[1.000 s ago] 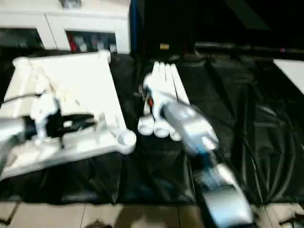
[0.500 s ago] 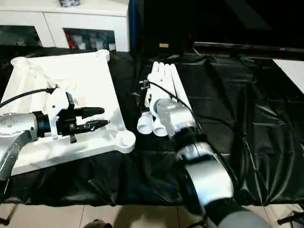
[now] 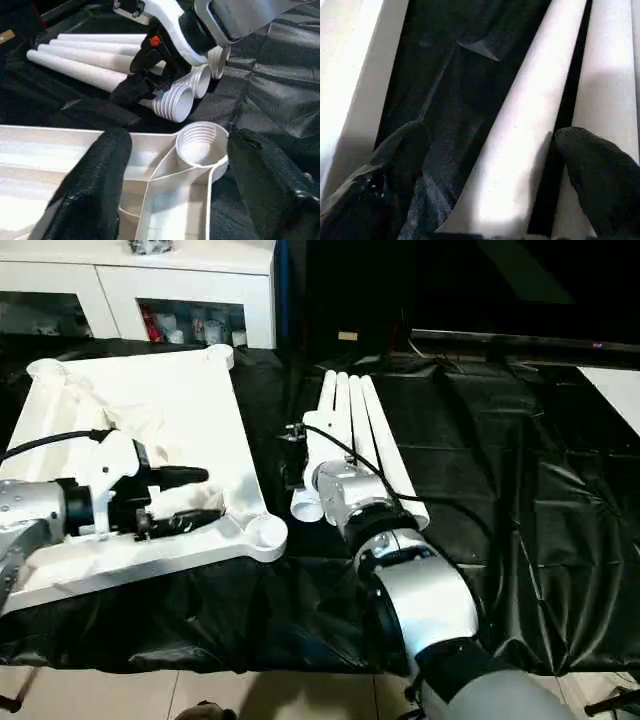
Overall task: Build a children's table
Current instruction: Pick table leg
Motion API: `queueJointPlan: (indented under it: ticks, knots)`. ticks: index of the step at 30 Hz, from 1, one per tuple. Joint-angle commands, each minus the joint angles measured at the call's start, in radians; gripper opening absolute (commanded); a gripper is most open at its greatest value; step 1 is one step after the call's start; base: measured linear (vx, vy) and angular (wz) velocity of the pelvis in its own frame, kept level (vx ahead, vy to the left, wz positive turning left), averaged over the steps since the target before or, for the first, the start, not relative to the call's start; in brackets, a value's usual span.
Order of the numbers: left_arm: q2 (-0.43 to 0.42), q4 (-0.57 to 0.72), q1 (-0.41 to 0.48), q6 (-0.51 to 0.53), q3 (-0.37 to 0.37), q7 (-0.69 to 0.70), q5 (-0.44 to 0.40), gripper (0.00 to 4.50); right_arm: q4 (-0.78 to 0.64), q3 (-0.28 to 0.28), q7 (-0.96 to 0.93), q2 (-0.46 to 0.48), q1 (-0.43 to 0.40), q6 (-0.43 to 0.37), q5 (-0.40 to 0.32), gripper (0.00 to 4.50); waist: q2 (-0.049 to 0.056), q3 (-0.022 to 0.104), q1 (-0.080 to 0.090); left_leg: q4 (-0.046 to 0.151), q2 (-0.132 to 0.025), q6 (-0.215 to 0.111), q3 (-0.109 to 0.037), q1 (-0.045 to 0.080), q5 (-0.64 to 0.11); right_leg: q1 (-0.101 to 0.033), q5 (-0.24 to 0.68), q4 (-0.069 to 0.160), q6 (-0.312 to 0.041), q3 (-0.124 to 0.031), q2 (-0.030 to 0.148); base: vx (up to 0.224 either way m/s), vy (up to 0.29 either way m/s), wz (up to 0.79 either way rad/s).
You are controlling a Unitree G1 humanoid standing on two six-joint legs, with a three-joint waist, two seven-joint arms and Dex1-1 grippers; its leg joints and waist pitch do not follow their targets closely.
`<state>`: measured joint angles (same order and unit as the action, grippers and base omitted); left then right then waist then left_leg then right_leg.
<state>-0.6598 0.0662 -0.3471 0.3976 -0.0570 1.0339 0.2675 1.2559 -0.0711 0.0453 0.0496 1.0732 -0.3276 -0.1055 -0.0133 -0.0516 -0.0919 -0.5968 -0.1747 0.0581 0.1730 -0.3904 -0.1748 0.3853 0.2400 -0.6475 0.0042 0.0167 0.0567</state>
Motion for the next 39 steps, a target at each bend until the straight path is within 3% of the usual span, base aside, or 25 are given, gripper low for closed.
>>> queueJointPlan:
  ticks: [1, 3, 7, 9, 15, 23, 25, 33, 36, 39]
  knots:
    - [-0.015, 0.020, 0.004, 0.011, 0.003, 0.006, 0.002, 3.80, 0.024, -0.012, 0.005, -0.006, 0.016, 0.012, 0.005, 4.50, 0.014, 0.067, -0.003, 0.073, -0.043, 0.065, -0.011, 0.027, -0.138, -0.031, -0.075, 0.053, -0.193, -0.030, 0.071, 0.000, 0.000, 0.00]
    - [-0.021, 0.018, 0.000, 0.007, 0.001, 0.008, 0.002, 4.12, 0.041, -0.026, 0.034, -0.007, 0.020, 0.001, -0.007, 4.50, 0.015, 0.067, -0.003, 0.072, -0.043, 0.063, -0.011, 0.027, -0.138, -0.031, -0.082, 0.053, -0.193, -0.030, 0.069, 0.000, 0.000, 0.00]
    - [-0.028, 0.020, -0.011, 0.016, -0.003, 0.015, 0.005, 4.30, 0.059, -0.063, 0.055, -0.016, 0.029, -0.018, -0.034, 4.50, 0.014, 0.066, -0.003, 0.073, -0.044, 0.064, -0.011, 0.028, -0.153, -0.031, -0.066, 0.053, -0.199, -0.030, 0.070, 0.000, 0.000, 0.00]
    - [-0.036, 0.021, -0.020, 0.020, -0.007, 0.026, 0.007, 4.50, 0.070, -0.087, 0.058, -0.027, 0.034, -0.036, -0.048, 4.22, 0.011, 0.065, -0.007, 0.074, -0.044, 0.061, -0.011, 0.027, -0.147, -0.032, -0.061, 0.054, -0.200, -0.030, 0.071, 0.000, 0.000, 0.00]
    - [-0.050, 0.036, -0.031, 0.041, -0.018, 0.036, 0.009, 4.50, 0.088, -0.101, 0.070, -0.044, 0.039, -0.078, -0.049, 3.86, 0.010, 0.067, -0.014, 0.072, -0.045, 0.063, -0.009, 0.028, -0.135, -0.031, -0.080, 0.051, -0.203, -0.028, 0.070, 0.000, 0.000, 0.00]
    - [-0.064, 0.060, -0.024, 0.064, -0.027, 0.051, 0.014, 4.50, 0.104, -0.139, 0.061, -0.067, 0.019, -0.133, -0.054, 3.21, 0.005, 0.064, -0.027, 0.077, -0.047, 0.080, -0.009, 0.030, -0.174, -0.024, -0.009, 0.056, -0.191, -0.029, 0.073, 0.000, 0.000, 0.00]
    - [-0.075, 0.075, -0.015, 0.074, -0.031, 0.058, 0.015, 4.50, 0.106, -0.123, 0.067, -0.080, 0.009, -0.145, -0.034, 2.90, 0.003, 0.064, -0.026, 0.079, -0.047, 0.087, -0.010, 0.031, -0.182, -0.024, -0.003, 0.056, -0.188, -0.028, 0.071, 0.000, 0.000, 0.00]
    - [-0.084, 0.098, -0.022, 0.117, -0.036, 0.073, 0.039, 4.50, 0.106, -0.119, 0.085, -0.089, 0.011, -0.165, -0.006, 2.39, -0.003, 0.064, -0.024, 0.078, -0.046, 0.092, -0.009, 0.029, -0.175, -0.025, -0.014, 0.056, -0.188, -0.028, 0.071, 0.000, 0.000, 0.00]
    - [-0.071, 0.087, -0.035, 0.100, -0.045, 0.056, 0.024, 4.50, 0.105, -0.131, 0.084, -0.094, 0.013, -0.161, -0.014, 2.06, -0.003, 0.064, -0.024, 0.078, -0.046, 0.095, -0.008, 0.030, -0.179, -0.024, -0.014, 0.056, -0.189, -0.028, 0.071, 0.000, 0.000, 0.00]
    - [-0.041, 0.070, -0.042, 0.075, -0.043, 0.002, -0.004, 4.50, 0.102, -0.147, 0.093, -0.096, 0.019, -0.147, -0.029, 2.01, -0.004, 0.065, -0.023, 0.078, -0.048, 0.097, -0.009, 0.031, -0.188, -0.025, -0.016, 0.057, -0.185, -0.030, 0.072, 0.000, 0.000, 0.00]
